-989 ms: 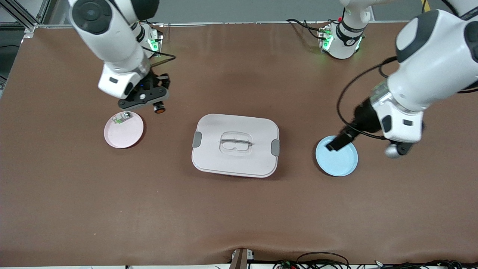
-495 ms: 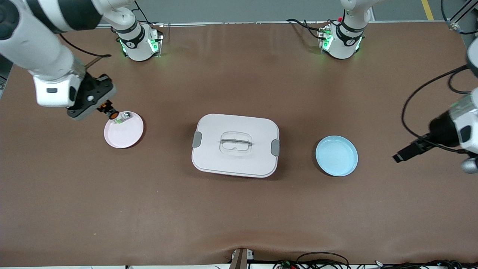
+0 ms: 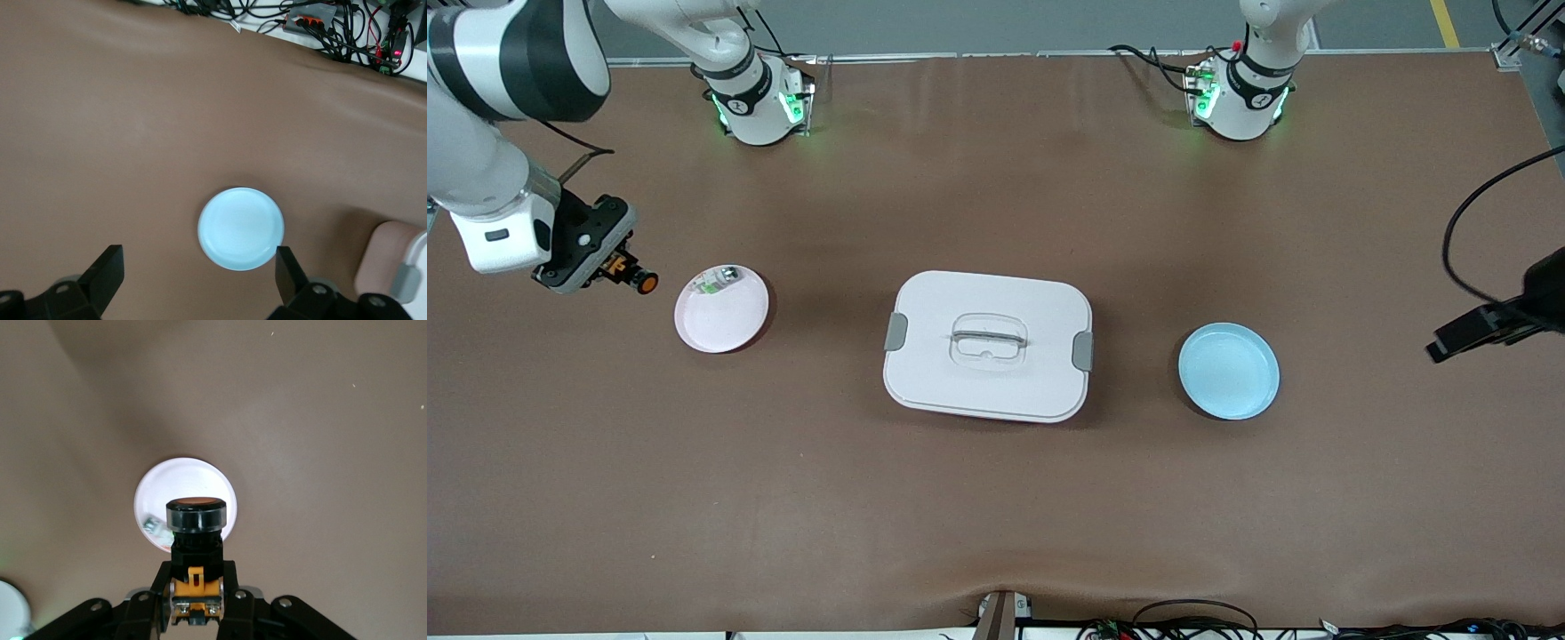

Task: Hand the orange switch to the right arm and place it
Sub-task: 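Carry the switch with the right gripper while the left gripper withdraws, then lower the switch onto the pink plate and open the right gripper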

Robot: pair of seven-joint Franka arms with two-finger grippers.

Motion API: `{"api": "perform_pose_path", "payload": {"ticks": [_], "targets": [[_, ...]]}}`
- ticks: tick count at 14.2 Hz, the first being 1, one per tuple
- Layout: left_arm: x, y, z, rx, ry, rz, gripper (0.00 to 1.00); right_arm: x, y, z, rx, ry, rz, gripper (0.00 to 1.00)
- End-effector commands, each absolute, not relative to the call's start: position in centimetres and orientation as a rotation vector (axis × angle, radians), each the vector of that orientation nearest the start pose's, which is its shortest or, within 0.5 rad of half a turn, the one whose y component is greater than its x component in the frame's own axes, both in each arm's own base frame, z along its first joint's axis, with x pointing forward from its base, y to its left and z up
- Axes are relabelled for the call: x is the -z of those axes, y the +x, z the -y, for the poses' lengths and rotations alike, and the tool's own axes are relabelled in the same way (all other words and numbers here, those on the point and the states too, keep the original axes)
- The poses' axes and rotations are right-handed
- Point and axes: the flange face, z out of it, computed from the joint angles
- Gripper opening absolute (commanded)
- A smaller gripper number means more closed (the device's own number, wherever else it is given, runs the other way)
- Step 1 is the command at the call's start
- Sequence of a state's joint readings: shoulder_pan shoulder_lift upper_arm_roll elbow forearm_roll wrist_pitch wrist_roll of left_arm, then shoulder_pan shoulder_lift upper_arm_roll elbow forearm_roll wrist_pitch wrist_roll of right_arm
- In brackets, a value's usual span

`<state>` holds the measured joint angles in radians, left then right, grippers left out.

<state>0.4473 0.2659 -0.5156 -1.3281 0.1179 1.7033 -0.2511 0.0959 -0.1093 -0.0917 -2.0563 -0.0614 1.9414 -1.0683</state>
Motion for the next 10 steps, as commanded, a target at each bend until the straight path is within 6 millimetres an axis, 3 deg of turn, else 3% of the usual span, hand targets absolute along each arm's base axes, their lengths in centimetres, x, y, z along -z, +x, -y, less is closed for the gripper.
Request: {"api": "perform_pose_path", "payload": {"ticks": [1, 3, 6, 10], "targets": [[-63.6, 61.1, -2.4, 0.163, -3.088, 0.239, 1.00, -44.1, 50.2, 2.5, 0.024, -2.643, 1.833, 0.00], [-64.6, 59.8, -1.7, 0.111, -3.066, 0.236, 1.00, -41.5, 49.7, 3.5, 0.063, -2.643, 1.858, 0.00], [-65.3, 58.5, 0.3, 0.111, -3.060, 0.199, 1.00, -38.2, 48.9, 3.3, 0.102, -2.641, 1.884, 0.00], [-65.2, 56.4, 1.2, 0.083, -3.089, 0.177, 1.00, -33.7, 49.1, 3.1, 0.082, -2.579, 1.959, 0.00]]}}
